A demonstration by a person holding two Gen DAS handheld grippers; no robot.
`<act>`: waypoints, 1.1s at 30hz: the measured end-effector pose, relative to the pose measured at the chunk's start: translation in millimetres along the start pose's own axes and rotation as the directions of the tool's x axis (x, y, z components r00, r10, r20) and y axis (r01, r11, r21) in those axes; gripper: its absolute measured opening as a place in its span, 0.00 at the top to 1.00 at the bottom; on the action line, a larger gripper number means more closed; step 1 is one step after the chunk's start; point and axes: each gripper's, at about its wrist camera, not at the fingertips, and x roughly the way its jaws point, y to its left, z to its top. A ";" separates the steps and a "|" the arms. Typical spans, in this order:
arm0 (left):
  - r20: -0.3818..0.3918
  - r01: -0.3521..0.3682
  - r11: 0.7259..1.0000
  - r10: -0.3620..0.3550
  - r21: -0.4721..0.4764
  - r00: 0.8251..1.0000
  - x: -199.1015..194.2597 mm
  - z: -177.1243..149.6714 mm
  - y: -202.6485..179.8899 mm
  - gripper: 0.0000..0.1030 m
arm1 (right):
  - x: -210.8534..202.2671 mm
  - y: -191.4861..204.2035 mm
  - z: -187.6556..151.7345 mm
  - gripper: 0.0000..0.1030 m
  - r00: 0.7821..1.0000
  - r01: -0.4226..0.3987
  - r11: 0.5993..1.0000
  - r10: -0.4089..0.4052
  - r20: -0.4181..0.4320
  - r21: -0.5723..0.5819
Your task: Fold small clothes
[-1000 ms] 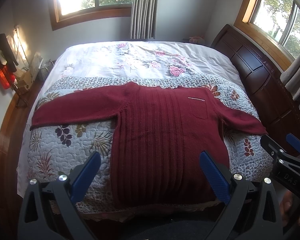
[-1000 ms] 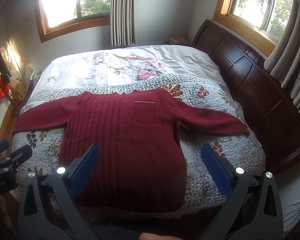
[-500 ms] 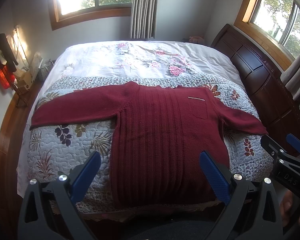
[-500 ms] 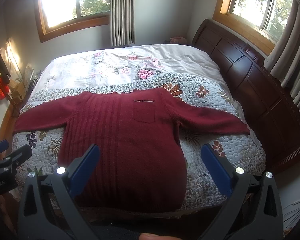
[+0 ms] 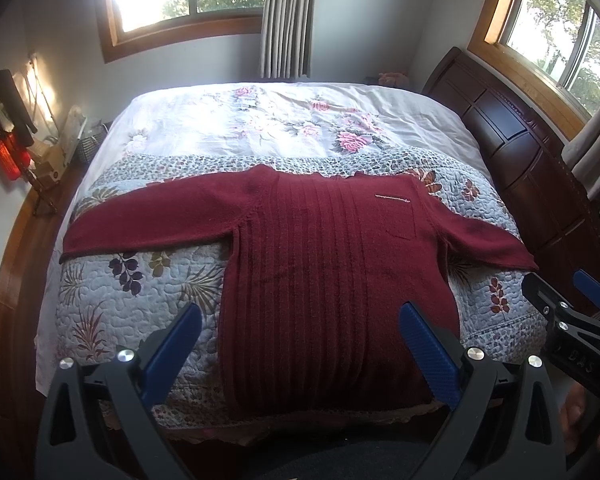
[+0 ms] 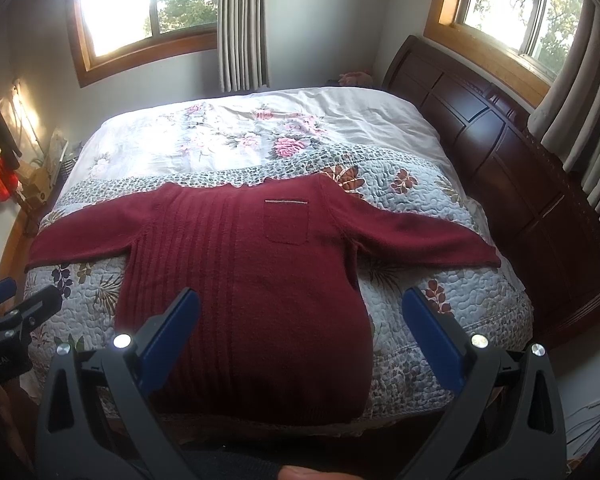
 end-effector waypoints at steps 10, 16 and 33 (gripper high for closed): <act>0.033 0.133 0.983 -0.130 -0.124 0.991 23.1 5.3 8.3 0.04 | 28.7 -60.8 2.2 0.03 0.990 -0.092 0.995 0.087 0.112 0.035; 0.114 0.247 0.963 -0.235 -0.110 0.965 32.4 7.2 -5.9 0.04 | 99.9 -193.0 -5.3 0.03 0.989 -0.141 0.915 0.149 0.008 0.379; 0.005 0.225 0.942 -0.231 -0.249 0.973 50.7 11.0 -61.8 0.04 | 311.5 -506.5 -114.3 0.52 0.892 -0.344 -0.002 0.312 0.328 0.939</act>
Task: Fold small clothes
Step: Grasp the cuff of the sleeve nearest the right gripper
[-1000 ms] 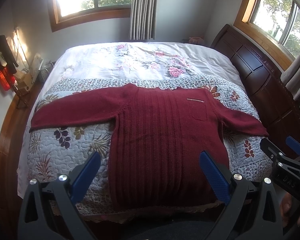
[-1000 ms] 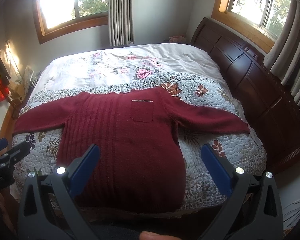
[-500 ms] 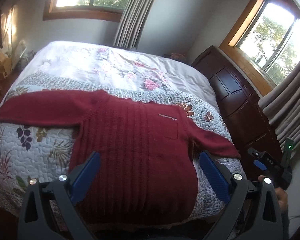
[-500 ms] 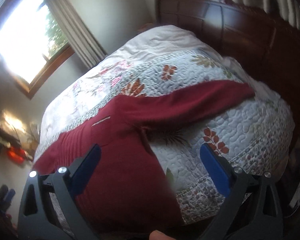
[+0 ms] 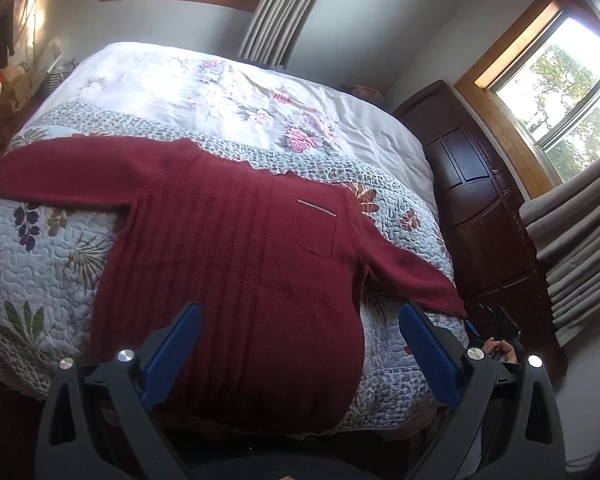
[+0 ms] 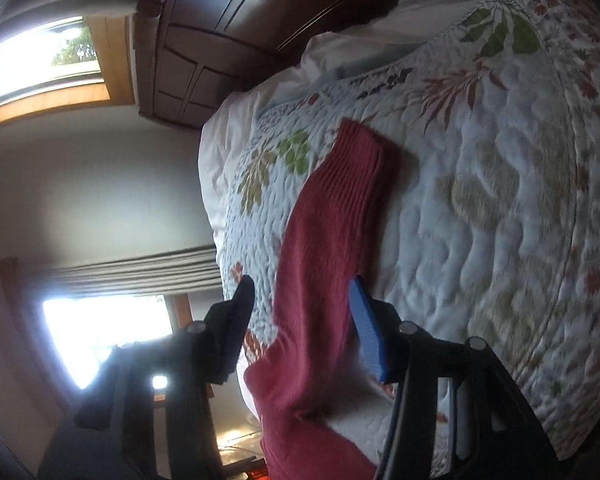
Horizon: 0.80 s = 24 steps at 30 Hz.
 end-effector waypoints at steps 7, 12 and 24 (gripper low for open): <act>-0.007 -0.050 0.998 0.050 -0.033 0.999 3.5 -5.9 -13.7 0.04 | 29.1 -12.5 46.5 0.52 0.994 0.107 0.994 -0.107 0.021 -0.018; -0.011 -0.064 0.997 0.064 -0.036 0.998 8.2 -13.7 -29.2 0.04 | 27.8 -22.9 40.7 0.50 0.985 0.170 0.985 -0.170 0.033 0.002; -0.003 0.063 0.996 -0.064 -0.061 0.998 9.3 -17.6 -41.6 0.04 | 49.3 -16.8 64.9 0.90 0.995 0.098 0.994 -0.099 -0.021 -0.053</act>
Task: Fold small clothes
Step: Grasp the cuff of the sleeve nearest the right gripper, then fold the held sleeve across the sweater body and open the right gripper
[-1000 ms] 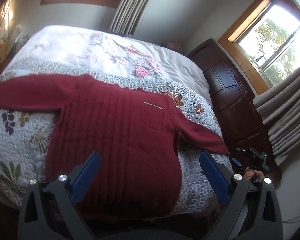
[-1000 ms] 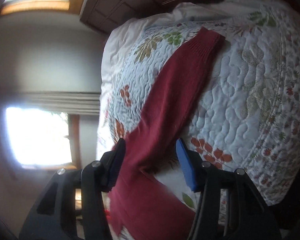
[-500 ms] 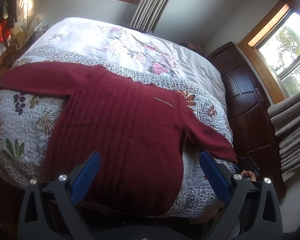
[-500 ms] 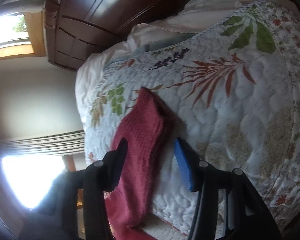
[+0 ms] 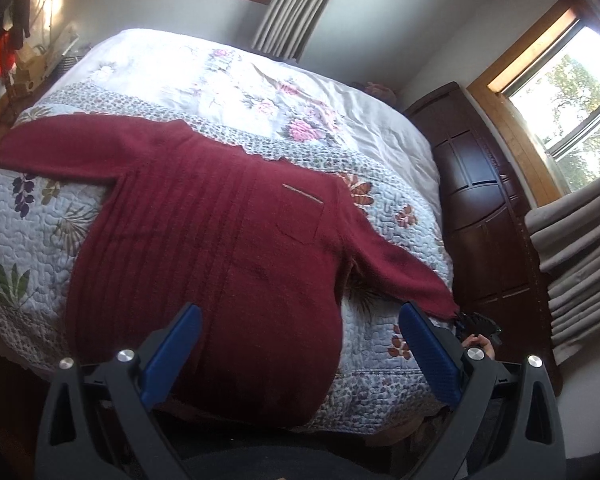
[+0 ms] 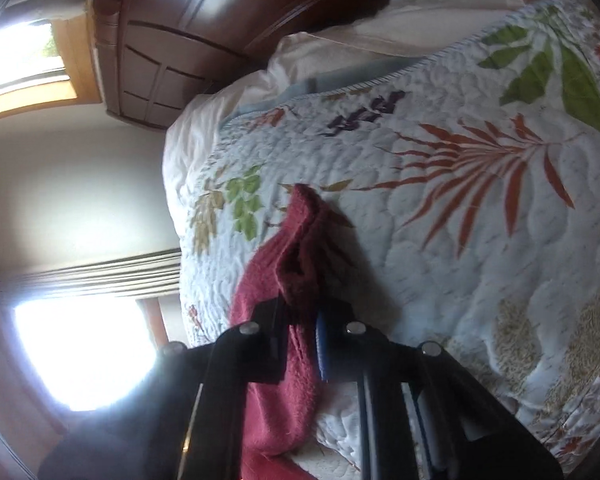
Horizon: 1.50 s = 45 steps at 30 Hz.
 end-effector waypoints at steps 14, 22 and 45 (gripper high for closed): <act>0.039 0.388 0.883 -0.392 -0.266 0.919 9.6 13.7 69.7 0.04 | -37.8 170.5 -72.4 0.91 0.996 -0.044 0.887 0.073 0.046 -0.460; 0.138 0.419 0.882 -0.397 -0.214 0.907 2.1 20.4 108.4 0.04 | -30.0 264.2 -177.9 0.91 0.997 0.032 0.641 0.031 0.068 -0.767; -0.008 0.441 0.844 -0.465 -0.304 0.885 79.8 108.1 181.4 0.04 | 161.0 276.4 -505.2 0.91 0.952 -0.009 0.133 -0.303 -0.050 -0.991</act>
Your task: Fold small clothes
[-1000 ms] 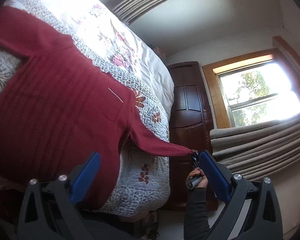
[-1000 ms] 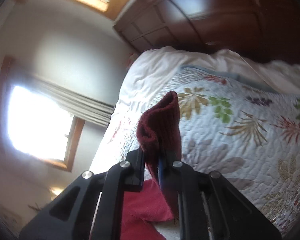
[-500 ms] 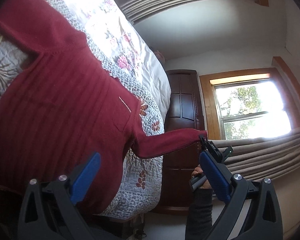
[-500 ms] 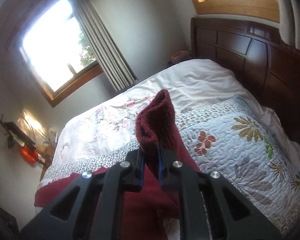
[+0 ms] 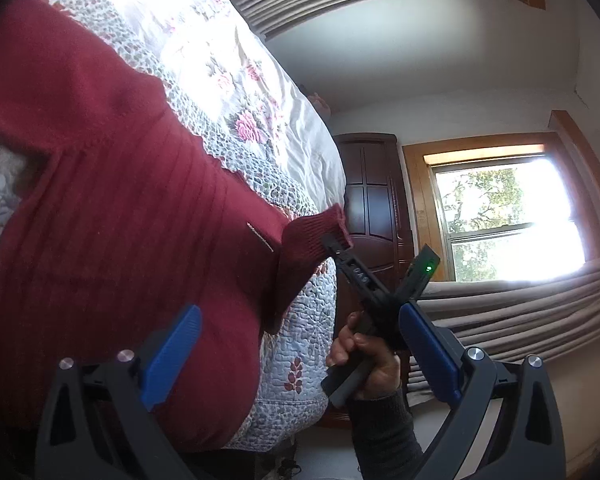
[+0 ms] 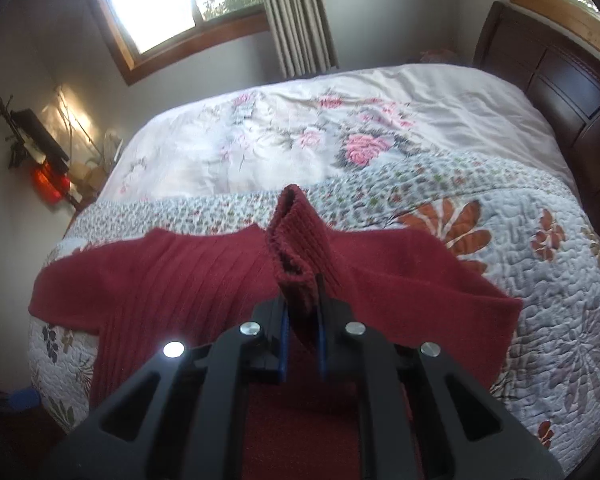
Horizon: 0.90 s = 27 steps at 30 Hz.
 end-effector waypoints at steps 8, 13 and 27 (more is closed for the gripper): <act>-0.091 -0.039 0.999 0.041 0.021 0.995 45.5 36.5 8.5 0.04 | 68.1 46.2 -36.6 0.81 0.991 0.028 0.997 -0.037 -0.127 -0.075; -0.179 -0.017 0.998 0.006 -0.057 0.984 93.8 57.8 18.8 0.04 | 34.0 40.4 -46.5 0.66 0.995 -0.053 0.998 0.050 -0.092 -0.031; -0.338 -0.232 0.972 0.226 0.025 0.914 226.0 73.9 30.5 0.04 | -87.2 -70.7 -198.2 0.57 0.995 0.003 0.946 0.030 -0.099 0.324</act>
